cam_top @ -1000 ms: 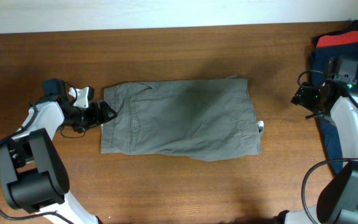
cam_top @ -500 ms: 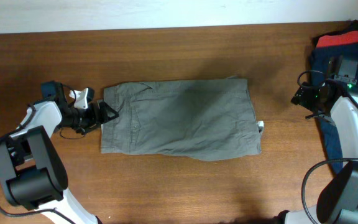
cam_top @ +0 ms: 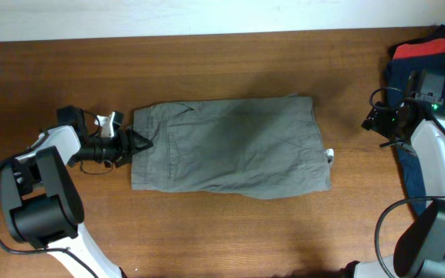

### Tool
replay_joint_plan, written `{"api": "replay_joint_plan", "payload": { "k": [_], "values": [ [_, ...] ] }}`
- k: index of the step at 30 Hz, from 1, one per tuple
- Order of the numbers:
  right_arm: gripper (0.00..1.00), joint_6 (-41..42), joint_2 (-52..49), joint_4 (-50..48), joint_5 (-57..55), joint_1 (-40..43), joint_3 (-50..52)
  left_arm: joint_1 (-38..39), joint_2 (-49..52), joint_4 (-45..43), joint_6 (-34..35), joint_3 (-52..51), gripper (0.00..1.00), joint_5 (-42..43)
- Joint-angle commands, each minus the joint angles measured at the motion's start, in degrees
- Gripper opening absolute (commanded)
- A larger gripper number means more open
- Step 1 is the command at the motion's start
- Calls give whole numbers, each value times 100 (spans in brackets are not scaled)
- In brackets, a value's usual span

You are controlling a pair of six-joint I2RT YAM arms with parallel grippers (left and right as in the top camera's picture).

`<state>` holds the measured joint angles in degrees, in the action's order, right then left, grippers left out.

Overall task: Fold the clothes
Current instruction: 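Pull the shorts' left edge leftward with the left gripper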

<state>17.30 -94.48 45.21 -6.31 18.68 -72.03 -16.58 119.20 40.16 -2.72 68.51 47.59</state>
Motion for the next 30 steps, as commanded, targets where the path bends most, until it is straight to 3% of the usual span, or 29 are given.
{"api": "replay_joint_plan", "payload": {
  "k": [1,2,4,6,7,20,25,30],
  "values": [
    [99,-28,-2,2,-11,9,24,105,852,63,35,-568,57,-1716],
    [99,-28,-2,0,-11,9,24,105,852,63,35,-568,53,-1716],
    [99,-28,-2,2,-11,9,24,105,852,55,35,-568,35,-1718],
    [99,-28,-2,0,-11,9,24,105,852,-52,39,-568,4,-1718],
    [99,-28,-2,0,-11,9,24,105,852,-74,59,-566,1,-1718],
    [99,-28,-2,0,-11,9,24,-85,850,317,57,-81,1,-1764],
    [99,-28,-2,0,-11,9,24,-275,850,966,57,498,1,-2573],
    [99,-28,-2,0,-11,9,24,-474,850,1749,57,1375,0,-2800]
  ]
}}
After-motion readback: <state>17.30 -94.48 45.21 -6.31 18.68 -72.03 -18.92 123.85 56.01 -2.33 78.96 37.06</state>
